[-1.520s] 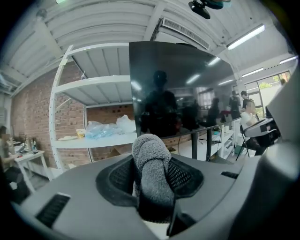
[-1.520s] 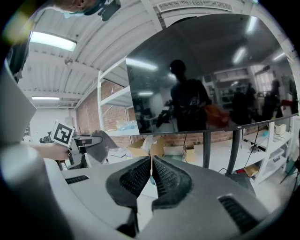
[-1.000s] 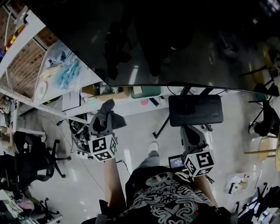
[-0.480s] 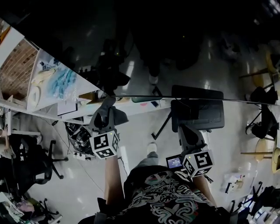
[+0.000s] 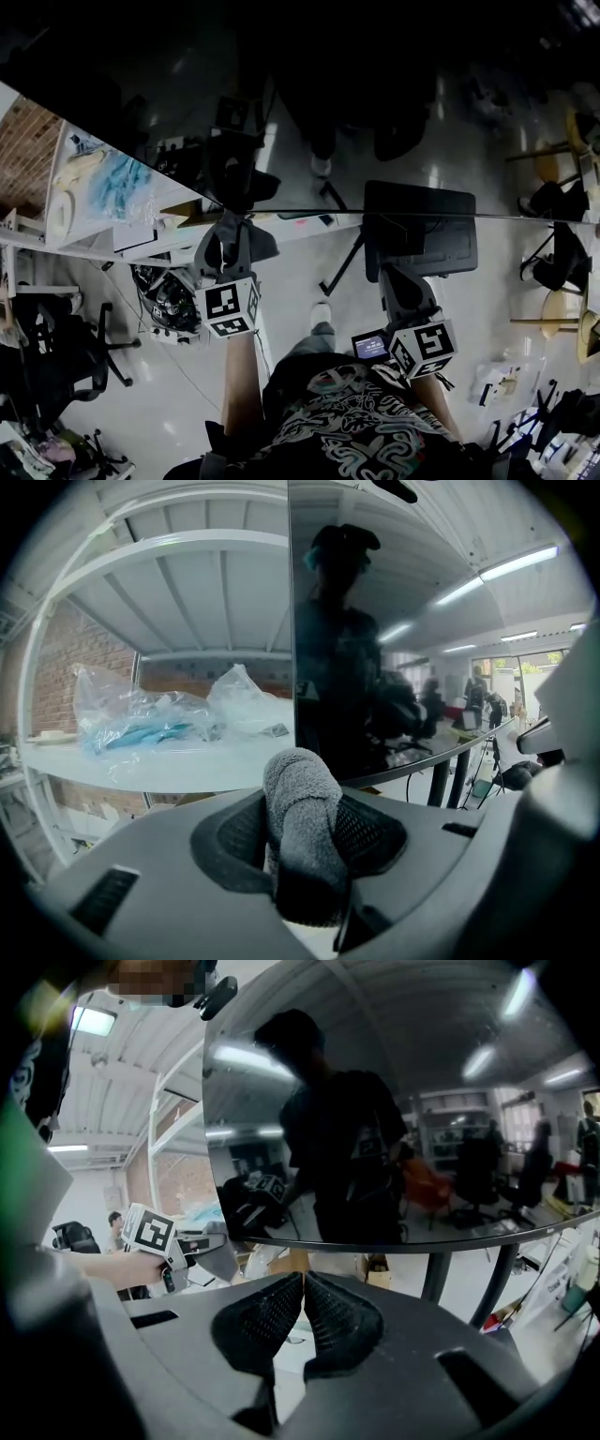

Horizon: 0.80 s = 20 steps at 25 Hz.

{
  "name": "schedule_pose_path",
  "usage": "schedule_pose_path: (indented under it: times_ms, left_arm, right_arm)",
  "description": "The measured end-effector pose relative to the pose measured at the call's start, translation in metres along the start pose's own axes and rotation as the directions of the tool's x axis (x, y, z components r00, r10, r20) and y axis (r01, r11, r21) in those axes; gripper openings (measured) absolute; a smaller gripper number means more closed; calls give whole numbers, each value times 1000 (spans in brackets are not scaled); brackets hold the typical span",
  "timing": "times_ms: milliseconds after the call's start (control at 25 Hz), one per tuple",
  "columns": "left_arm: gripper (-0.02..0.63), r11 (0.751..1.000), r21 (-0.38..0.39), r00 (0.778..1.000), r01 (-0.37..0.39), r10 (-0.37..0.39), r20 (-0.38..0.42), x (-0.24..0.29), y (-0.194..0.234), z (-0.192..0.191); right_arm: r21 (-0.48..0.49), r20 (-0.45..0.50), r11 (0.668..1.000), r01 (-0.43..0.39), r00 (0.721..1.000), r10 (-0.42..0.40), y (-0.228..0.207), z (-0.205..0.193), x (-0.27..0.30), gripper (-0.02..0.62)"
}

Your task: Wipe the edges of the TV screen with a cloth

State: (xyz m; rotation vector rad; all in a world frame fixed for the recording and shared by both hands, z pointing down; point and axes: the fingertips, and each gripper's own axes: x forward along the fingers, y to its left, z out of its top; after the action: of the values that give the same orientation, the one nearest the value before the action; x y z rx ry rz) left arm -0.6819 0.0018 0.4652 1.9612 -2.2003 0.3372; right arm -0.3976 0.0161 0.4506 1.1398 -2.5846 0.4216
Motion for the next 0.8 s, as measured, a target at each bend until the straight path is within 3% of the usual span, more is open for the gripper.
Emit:
schedule_pose_path:
  times_ms: [240,800]
  left_arm:
    - [156,998,42,999,49,-50,7,6,-7,4]
    - [156,997,44,997,61,-62,33,16,-10,6]
  right_arm:
    - [-4,10,999,33,999,-33,0,2,-7,32]
    - [-8,26,993,115,993,-114,-25,-2,-30,32]
